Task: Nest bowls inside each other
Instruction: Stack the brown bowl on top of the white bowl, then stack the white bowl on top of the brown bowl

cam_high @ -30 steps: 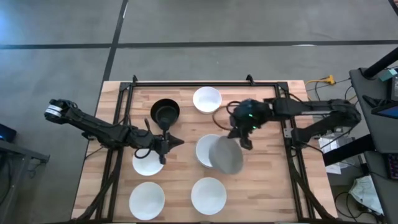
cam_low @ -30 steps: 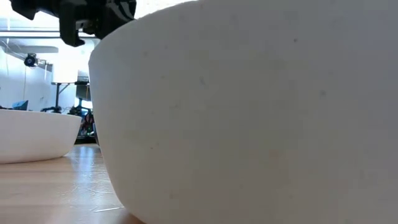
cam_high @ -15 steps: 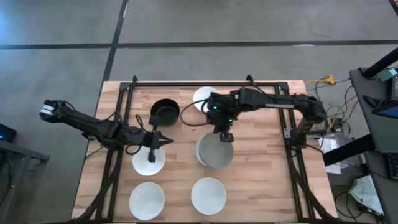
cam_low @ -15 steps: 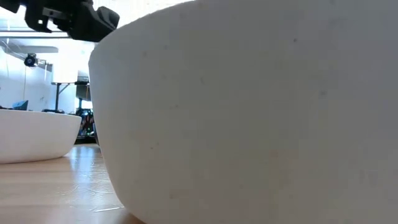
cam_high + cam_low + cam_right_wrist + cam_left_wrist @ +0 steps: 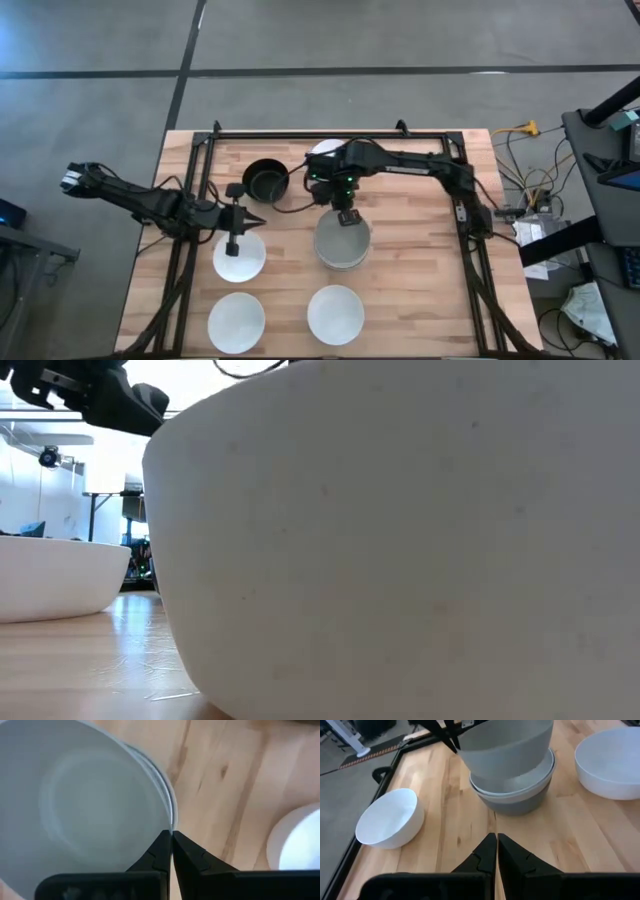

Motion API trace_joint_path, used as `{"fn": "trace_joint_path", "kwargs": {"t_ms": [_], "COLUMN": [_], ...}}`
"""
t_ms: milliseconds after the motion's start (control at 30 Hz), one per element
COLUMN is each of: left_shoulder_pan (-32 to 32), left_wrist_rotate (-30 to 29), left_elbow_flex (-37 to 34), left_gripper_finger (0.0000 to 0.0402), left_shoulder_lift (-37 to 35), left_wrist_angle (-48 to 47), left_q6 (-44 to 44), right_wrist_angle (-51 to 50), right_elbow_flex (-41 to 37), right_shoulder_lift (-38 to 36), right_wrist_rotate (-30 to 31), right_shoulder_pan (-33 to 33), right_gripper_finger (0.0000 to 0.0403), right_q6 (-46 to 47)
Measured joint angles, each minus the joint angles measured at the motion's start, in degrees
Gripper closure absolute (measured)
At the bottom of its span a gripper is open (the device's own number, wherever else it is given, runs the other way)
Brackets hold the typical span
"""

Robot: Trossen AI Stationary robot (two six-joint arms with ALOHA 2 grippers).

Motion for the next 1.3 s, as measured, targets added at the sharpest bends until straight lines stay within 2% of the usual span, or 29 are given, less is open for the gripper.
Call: {"fn": "trace_joint_path", "kwargs": {"t_ms": [133,267,767,1133,1300], "left_shoulder_pan": [0.0,0.0,0.0,0.0,0.0], "left_wrist_rotate": [0.0,0.0,0.0,0.0,0.0], "left_elbow_flex": [-0.2,-0.2,-0.3,-0.3,-0.3], "left_gripper_finger": [0.0401,0.0401,0.0401,0.0401,0.0401], "left_shoulder_lift": [0.3,1.3,3.8,3.4,3.7], "left_wrist_angle": [-0.2,-0.1,-0.4,-0.4,-0.4], "left_q6": [0.0,0.1,0.4,0.5,0.5], "right_wrist_angle": [-5.0,-5.7,-5.0,-4.5,-6.2], "right_elbow_flex": [3.8,5.5,5.3,5.9,8.6], "right_shoulder_lift": [4.8,7.9,10.9,9.5,9.4], "right_wrist_rotate": [0.0,0.0,1.5,4.1,4.1], "right_shoulder_pan": [0.0,0.0,0.8,1.2,1.3], "right_gripper_finger": [0.0394,0.0394,0.0392,0.032,0.0302], "right_q6": [-1.4,-1.5,-2.0,-1.4,-0.4]}}
